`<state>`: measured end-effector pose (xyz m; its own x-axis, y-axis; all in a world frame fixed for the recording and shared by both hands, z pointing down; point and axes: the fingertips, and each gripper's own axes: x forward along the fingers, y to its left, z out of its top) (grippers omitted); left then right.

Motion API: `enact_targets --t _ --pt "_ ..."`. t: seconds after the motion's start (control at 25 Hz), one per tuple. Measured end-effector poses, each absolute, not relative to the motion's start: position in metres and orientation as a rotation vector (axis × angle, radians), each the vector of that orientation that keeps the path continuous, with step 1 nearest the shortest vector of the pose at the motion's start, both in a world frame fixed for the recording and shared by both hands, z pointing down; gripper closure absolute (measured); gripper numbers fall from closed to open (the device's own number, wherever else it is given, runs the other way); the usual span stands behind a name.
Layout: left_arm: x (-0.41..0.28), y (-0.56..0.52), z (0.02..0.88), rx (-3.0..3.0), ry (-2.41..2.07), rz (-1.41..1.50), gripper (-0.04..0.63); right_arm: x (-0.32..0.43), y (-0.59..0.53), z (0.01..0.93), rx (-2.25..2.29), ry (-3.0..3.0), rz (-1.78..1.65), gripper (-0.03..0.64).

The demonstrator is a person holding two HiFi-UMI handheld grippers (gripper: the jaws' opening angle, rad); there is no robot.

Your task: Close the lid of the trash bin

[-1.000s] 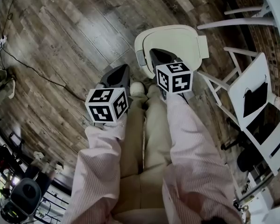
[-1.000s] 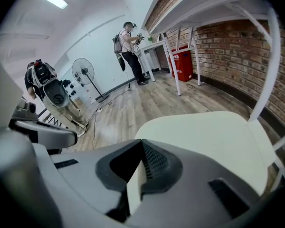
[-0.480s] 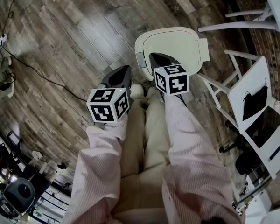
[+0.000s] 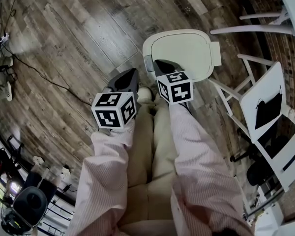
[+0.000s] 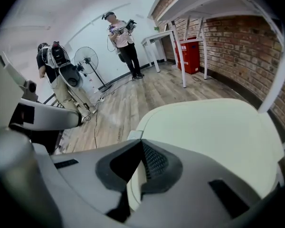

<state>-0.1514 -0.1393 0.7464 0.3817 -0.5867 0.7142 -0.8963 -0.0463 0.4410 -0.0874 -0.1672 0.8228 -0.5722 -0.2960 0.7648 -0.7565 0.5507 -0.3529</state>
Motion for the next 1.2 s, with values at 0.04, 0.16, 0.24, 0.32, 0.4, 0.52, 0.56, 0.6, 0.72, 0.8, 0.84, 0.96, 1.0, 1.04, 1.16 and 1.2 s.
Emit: enact_targets --t 0.04,0.16,0.24,0.32,0.4,0.52,0.56,0.6,0.72,0.8,0.84,0.96,1.0,1.04,1.16,1.2 --pt "-0.151 -0.139 0.746 1.737 -1.31 0.432 0.601 -0.087 -0.167 0.823 0.84 -2.133 0.911 0.614" --pt "-0.149 -0.138 0.744 1.732 -1.309 0.432 0.601 -0.083 -0.169 0.819 0.857 -2.141 0.92 0.614" --pt "-0.147 -0.136 0.74 1.733 -1.311 0.429 0.601 -0.079 -0.171 0.811 0.878 -2.176 0.931 0.614" --pt "-0.144 -0.135 0.733 1.74 -1.315 0.423 0.602 -0.076 -0.172 0.798 0.887 -2.217 0.928 0.614" --pt "-0.142 -0.134 0.724 1.75 -1.319 0.416 0.601 -0.073 -0.172 0.784 0.892 -2.251 0.912 0.614" --pt "-0.137 -0.133 0.706 1.775 -1.325 0.397 0.603 -0.068 -0.173 0.759 0.92 -2.295 0.911 0.614" --pt "-0.135 -0.132 0.7 1.784 -1.33 0.39 0.603 -0.066 -0.174 0.75 0.93 -2.309 0.911 0.614" --pt "-0.134 -0.132 0.692 1.793 -1.337 0.382 0.601 -0.064 -0.175 0.74 0.938 -2.324 0.909 0.614" --pt "-0.131 -0.131 0.667 1.822 -1.357 0.349 0.602 -0.059 -0.173 0.711 0.958 -2.361 0.892 0.614" --pt "-0.131 -0.13 0.648 1.842 -1.366 0.329 0.603 -0.056 -0.169 0.69 0.97 -2.38 0.892 0.614" --pt "-0.132 -0.129 0.638 1.851 -1.371 0.321 0.601 -0.055 -0.167 0.678 0.975 -2.39 0.894 0.614" --pt "-0.134 -0.13 0.608 1.875 -1.392 0.291 0.603 -0.05 -0.164 0.642 1.0 -2.423 0.88 0.614" --pt "-0.133 -0.132 0.598 1.887 -1.399 0.28 0.602 -0.048 -0.165 0.631 1.012 -2.434 0.872 0.614" --pt "-0.132 -0.133 0.587 1.899 -1.404 0.271 0.603 -0.046 -0.166 0.619 1.025 -2.444 0.865 0.614" --pt "-0.126 -0.127 0.557 1.923 -1.409 0.254 0.603 -0.04 -0.16 0.588 1.044 -2.461 0.868 0.614" --pt "-0.124 -0.125 0.548 1.93 -1.413 0.244 0.603 -0.038 -0.157 0.578 1.047 -2.469 0.872 0.614"
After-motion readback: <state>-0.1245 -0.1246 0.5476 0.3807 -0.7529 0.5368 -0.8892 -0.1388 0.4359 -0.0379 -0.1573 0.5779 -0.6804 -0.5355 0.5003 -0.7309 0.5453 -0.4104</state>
